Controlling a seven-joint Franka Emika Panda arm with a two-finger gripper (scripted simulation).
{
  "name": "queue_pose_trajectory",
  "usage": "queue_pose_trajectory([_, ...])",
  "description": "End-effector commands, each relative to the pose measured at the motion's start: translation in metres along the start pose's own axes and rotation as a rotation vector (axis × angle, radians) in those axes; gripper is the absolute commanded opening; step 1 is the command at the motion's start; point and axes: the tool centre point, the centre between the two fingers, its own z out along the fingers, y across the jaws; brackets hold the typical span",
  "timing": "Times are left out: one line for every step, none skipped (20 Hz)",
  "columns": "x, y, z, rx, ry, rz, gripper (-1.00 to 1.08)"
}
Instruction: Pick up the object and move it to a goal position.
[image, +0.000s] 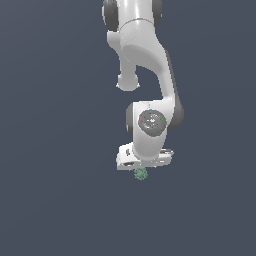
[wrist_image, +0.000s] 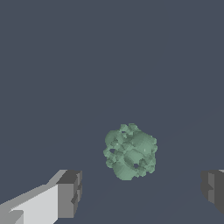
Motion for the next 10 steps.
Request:
queue_pose_trajectory([0.002, 0.0, 0.002, 0.0, 0.001, -0.001, 1.0])
queue_pose_trajectory([0.003, 0.0, 0.003, 0.0, 0.001, -0.002, 1.0])
queue_pose_trajectory([0.003, 0.0, 0.003, 0.0, 0.001, -0.002, 1.0])
queue_pose_trajectory([0.002, 0.0, 0.003, 0.0, 0.0, -0.001, 1.0])
queue_pose_trajectory([0.002, 0.0, 0.003, 0.0, 0.0, -0.001, 1.0])
queue_pose_trajectory([0.002, 0.0, 0.004, 0.0, 0.0, -0.001, 1.0])
queue_pose_trajectory([0.002, 0.0, 0.007, 0.0, 0.0, -0.001, 1.0])
queue_pose_trajectory([0.002, 0.0, 0.01, 0.0, 0.0, -0.001, 1.0])
queue_pose_trajectory([0.002, 0.0, 0.014, 0.0, 0.0, -0.001, 1.0])
queue_pose_trajectory([0.002, 0.0, 0.018, 0.0, 0.0, -0.001, 1.0])
